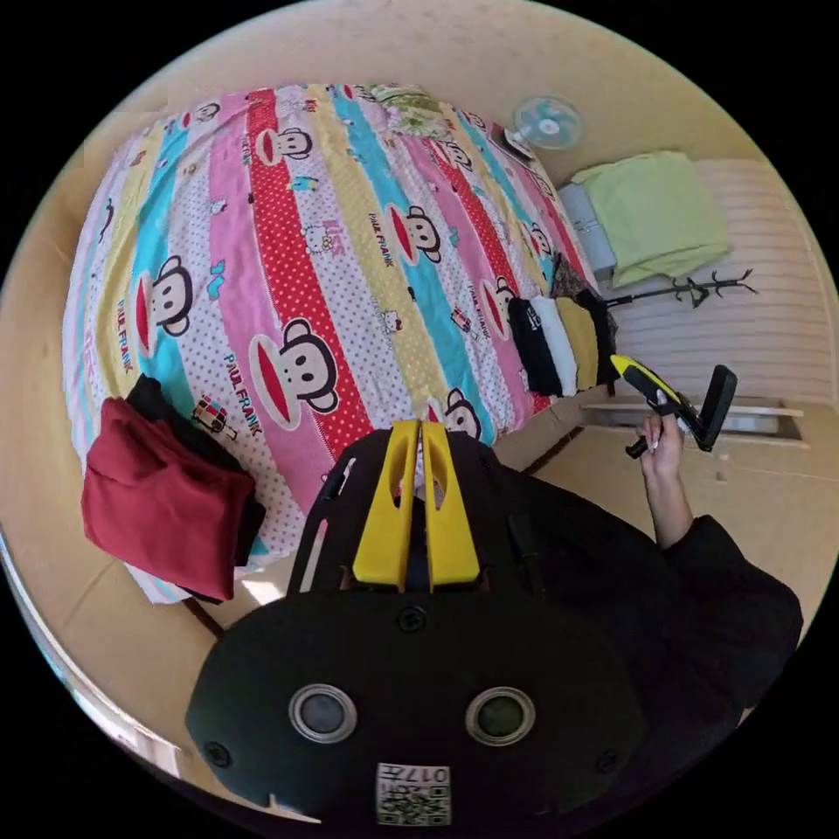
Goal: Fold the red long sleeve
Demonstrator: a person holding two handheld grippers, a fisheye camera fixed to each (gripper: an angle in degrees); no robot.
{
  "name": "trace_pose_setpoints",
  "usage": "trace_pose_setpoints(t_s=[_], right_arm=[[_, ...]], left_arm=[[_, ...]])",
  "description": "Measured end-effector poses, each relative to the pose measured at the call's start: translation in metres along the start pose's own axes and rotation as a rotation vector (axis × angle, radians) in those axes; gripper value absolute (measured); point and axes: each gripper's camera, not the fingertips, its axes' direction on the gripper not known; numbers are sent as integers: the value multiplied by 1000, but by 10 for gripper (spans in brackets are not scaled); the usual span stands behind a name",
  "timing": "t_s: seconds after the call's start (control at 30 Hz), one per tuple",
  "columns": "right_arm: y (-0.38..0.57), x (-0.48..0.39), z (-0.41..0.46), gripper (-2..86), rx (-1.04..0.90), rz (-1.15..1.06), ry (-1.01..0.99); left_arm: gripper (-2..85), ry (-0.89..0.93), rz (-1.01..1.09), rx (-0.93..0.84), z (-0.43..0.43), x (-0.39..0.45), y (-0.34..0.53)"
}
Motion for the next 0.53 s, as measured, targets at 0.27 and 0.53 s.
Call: trace_pose_setpoints(t_s=[0.27,0.53], right_arm=[[101,206,-62,9,-46,470,-169],[148,377,-149,45,82,754,68]], left_arm=[[-10,-68,357,-359,149,176,-49],[-10,-60,292,-389,188,249,-105]])
